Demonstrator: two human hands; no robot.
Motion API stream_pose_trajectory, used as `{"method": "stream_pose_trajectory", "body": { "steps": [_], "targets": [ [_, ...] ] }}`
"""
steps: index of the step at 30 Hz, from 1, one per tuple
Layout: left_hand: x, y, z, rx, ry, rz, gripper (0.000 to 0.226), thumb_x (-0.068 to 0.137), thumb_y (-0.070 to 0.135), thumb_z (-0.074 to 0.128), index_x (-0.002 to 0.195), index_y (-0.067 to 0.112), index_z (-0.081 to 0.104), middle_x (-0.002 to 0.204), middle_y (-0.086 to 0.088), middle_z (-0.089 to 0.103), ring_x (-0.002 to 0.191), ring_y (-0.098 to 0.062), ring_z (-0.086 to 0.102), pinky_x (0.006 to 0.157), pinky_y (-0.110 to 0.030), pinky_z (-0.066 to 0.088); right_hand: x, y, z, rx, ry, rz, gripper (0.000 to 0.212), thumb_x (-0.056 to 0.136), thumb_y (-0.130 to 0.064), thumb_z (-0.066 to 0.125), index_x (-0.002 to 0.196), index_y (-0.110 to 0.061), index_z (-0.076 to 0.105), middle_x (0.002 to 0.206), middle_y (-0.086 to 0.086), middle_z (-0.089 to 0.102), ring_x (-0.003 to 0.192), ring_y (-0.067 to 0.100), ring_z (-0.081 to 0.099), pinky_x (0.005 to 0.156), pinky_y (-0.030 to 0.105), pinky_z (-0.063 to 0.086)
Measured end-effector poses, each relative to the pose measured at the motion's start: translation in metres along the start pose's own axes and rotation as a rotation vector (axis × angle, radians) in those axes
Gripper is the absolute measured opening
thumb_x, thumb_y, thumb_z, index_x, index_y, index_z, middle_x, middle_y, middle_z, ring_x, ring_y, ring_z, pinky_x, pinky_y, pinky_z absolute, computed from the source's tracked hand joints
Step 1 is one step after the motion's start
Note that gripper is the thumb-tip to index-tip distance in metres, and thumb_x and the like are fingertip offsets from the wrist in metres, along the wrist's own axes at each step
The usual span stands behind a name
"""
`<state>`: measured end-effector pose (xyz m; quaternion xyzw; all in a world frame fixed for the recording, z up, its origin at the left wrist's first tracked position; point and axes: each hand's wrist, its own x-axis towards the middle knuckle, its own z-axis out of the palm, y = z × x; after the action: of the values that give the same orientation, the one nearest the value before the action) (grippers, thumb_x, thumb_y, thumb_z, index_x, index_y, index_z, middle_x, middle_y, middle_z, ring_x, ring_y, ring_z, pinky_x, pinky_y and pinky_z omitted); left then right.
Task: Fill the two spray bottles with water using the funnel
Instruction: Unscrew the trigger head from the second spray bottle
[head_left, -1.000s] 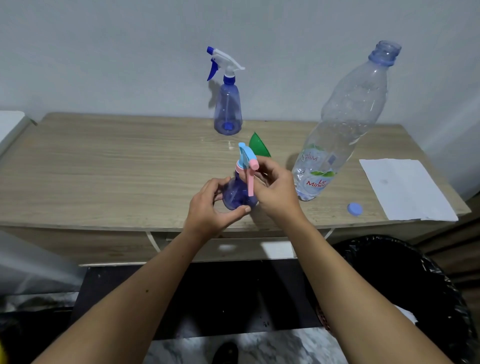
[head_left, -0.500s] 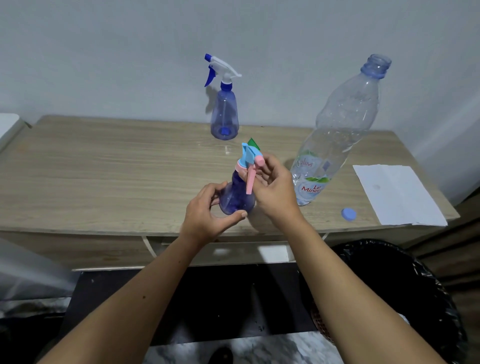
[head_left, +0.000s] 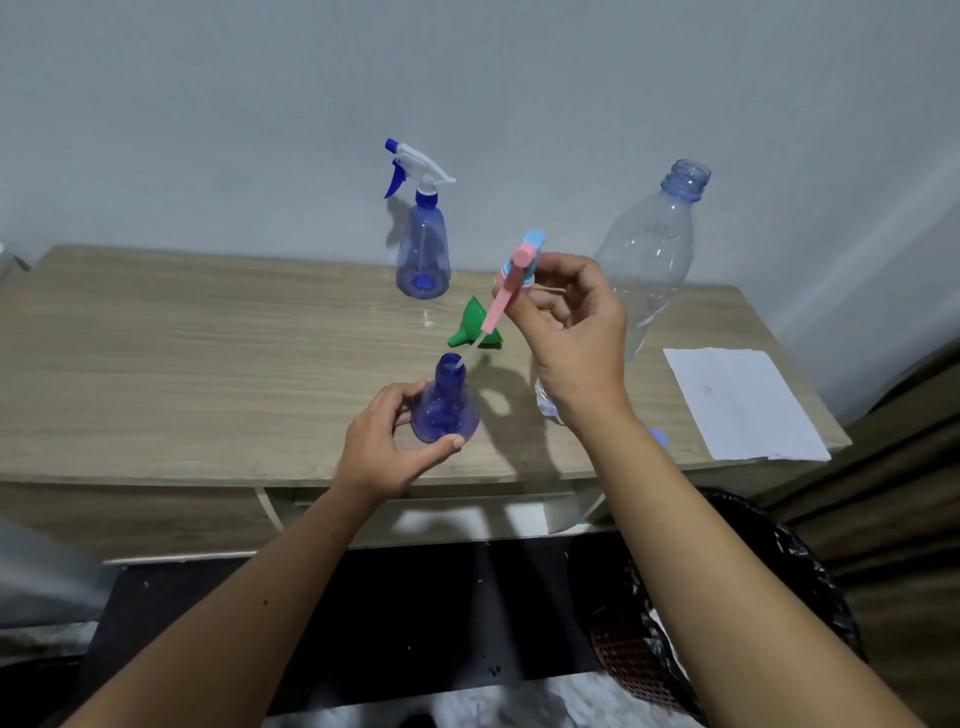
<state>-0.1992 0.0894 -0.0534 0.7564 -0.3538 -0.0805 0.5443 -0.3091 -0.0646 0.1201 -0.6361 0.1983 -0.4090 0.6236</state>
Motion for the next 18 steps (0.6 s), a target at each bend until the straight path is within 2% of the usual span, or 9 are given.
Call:
{"method": "stream_pose_trajectory", "body": {
  "steps": [2, 5, 7, 10, 13, 15, 18],
  "targets": [
    [-0.001, 0.002, -0.001, 0.004, -0.004, -0.021, 0.076, 0.069, 0.043, 0.101, 0.133, 0.021, 0.066, 0.128, 0.009, 0.072, 0.115, -0.006, 0.071, 0.103, -0.033, 0.058, 0.001, -0.006, -0.006, -0.022, 0.014, -0.017, 0.029, 0.088, 0.002, 0.079, 0.111, -0.003, 0.062, 0.089, -0.001, 0.065, 0.059, -0.001, 0.054, 0.071, 0.016, 0.051],
    [-0.002, 0.005, -0.001, 0.001, -0.007, -0.05, 0.078, 0.069, 0.043, 0.101, 0.136, 0.023, 0.065, 0.13, 0.011, 0.071, 0.115, -0.003, 0.071, 0.104, -0.033, 0.058, -0.004, -0.011, -0.016, -0.072, 0.051, -0.02, 0.029, 0.087, 0.005, 0.078, 0.11, -0.007, 0.064, 0.087, -0.001, 0.063, 0.058, 0.0, 0.051, 0.072, 0.017, 0.052],
    [-0.003, 0.007, -0.002, 0.0, -0.006, -0.057, 0.079, 0.069, 0.042, 0.101, 0.136, 0.022, 0.065, 0.13, 0.01, 0.071, 0.115, -0.003, 0.071, 0.105, -0.033, 0.058, -0.008, -0.008, -0.022, -0.109, 0.078, -0.012, 0.03, 0.086, 0.001, 0.081, 0.11, -0.008, 0.065, 0.086, 0.001, 0.062, 0.058, 0.003, 0.048, 0.07, 0.017, 0.051],
    [-0.003, 0.007, -0.001, 0.001, -0.002, -0.068, 0.077, 0.069, 0.041, 0.101, 0.135, 0.023, 0.065, 0.128, 0.01, 0.073, 0.114, -0.002, 0.071, 0.105, -0.032, 0.057, -0.018, 0.014, -0.029, -0.29, 0.148, 0.019, 0.033, 0.081, -0.014, 0.09, 0.106, -0.018, 0.068, 0.085, -0.003, 0.069, 0.06, -0.001, 0.058, 0.068, 0.015, 0.051],
    [-0.003, 0.005, 0.0, -0.014, 0.015, -0.09, 0.077, 0.067, 0.04, 0.102, 0.134, 0.023, 0.066, 0.127, 0.01, 0.074, 0.112, -0.001, 0.072, 0.103, -0.027, 0.057, -0.033, 0.053, -0.036, -0.496, 0.193, 0.076, 0.034, 0.076, -0.026, 0.093, 0.099, -0.028, 0.068, 0.084, -0.007, 0.071, 0.061, 0.0, 0.06, 0.073, 0.025, 0.057],
    [-0.004, 0.003, 0.0, -0.025, 0.03, -0.095, 0.077, 0.066, 0.039, 0.103, 0.133, 0.022, 0.067, 0.125, 0.009, 0.074, 0.111, -0.002, 0.072, 0.101, -0.025, 0.058, -0.04, 0.076, -0.038, -0.6, 0.209, 0.12, 0.033, 0.077, -0.029, 0.092, 0.101, -0.023, 0.071, 0.084, -0.006, 0.072, 0.066, 0.004, 0.062, 0.079, 0.034, 0.06],
    [-0.004, -0.001, 0.002, -0.038, 0.056, -0.091, 0.076, 0.066, 0.031, 0.104, 0.131, 0.017, 0.069, 0.122, 0.005, 0.076, 0.108, -0.004, 0.074, 0.098, -0.022, 0.058, -0.046, 0.098, -0.035, -0.697, 0.211, 0.186, 0.034, 0.079, -0.032, 0.089, 0.104, -0.016, 0.074, 0.082, -0.005, 0.071, 0.078, 0.014, 0.07, 0.084, 0.037, 0.059]
  ]
}}
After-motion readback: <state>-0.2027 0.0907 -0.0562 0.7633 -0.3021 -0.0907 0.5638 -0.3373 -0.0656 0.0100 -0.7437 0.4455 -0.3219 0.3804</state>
